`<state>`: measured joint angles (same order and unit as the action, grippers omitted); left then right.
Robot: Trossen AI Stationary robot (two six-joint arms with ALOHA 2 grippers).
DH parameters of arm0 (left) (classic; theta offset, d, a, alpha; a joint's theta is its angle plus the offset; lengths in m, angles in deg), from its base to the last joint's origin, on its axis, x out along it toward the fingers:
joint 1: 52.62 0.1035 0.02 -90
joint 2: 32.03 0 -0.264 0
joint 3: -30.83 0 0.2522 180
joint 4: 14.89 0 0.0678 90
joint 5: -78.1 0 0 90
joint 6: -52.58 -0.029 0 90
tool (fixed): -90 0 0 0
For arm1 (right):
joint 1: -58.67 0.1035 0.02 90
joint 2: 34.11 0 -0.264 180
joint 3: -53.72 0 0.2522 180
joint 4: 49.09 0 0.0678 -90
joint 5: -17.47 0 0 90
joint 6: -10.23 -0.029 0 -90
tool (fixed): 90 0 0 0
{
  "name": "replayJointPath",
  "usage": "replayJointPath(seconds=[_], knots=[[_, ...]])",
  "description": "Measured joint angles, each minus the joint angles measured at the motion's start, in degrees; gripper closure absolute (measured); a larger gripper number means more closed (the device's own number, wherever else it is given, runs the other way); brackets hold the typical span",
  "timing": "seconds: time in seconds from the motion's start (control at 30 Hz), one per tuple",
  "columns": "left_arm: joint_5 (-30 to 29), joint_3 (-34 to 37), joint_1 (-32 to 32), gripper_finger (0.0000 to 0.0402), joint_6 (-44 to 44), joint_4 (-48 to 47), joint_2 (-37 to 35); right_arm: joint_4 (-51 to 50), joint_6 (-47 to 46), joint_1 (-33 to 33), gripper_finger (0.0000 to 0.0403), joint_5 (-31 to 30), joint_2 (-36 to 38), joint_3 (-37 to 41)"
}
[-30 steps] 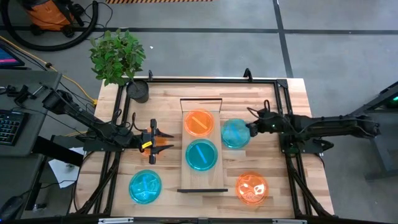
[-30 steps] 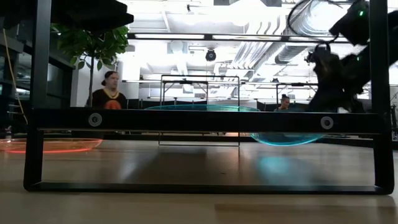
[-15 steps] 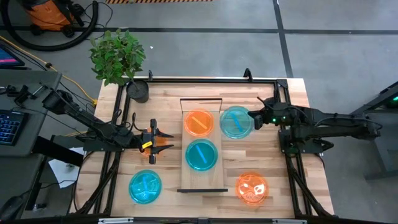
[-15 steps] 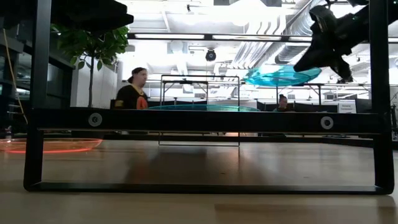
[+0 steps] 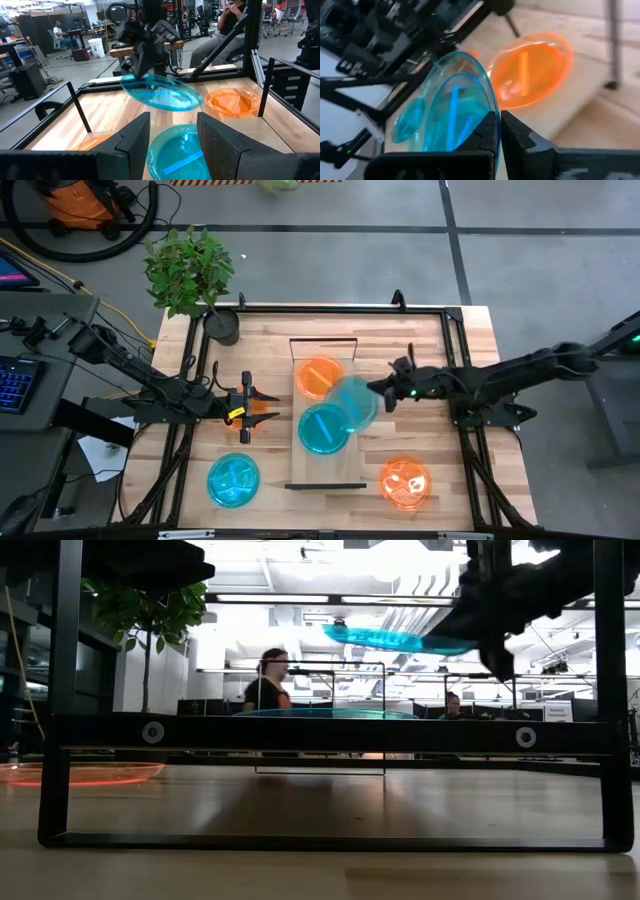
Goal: Place and stack plates onto a shelf
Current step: Stack the right blue plate on top of the blue plate on the shelf
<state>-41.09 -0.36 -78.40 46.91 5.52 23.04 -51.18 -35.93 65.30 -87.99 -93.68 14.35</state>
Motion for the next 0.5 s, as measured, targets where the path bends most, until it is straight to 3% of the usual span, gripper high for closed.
replayJointPath(seconds=[0.37, 0.5], knots=[[-0.01, 0.0, 0.0, 0.0247, 0.04, 0.0, 0.0, 22.33, -0.47, 4.34, 0.0403, -0.7, -17.1, 0.07], [-0.01, 0.0, 0.0, 0.0247, 0.04, 0.0, 0.0, 23.62, -1.33, 5.07, 0.0403, -1.18, -21.53, -1.35]])
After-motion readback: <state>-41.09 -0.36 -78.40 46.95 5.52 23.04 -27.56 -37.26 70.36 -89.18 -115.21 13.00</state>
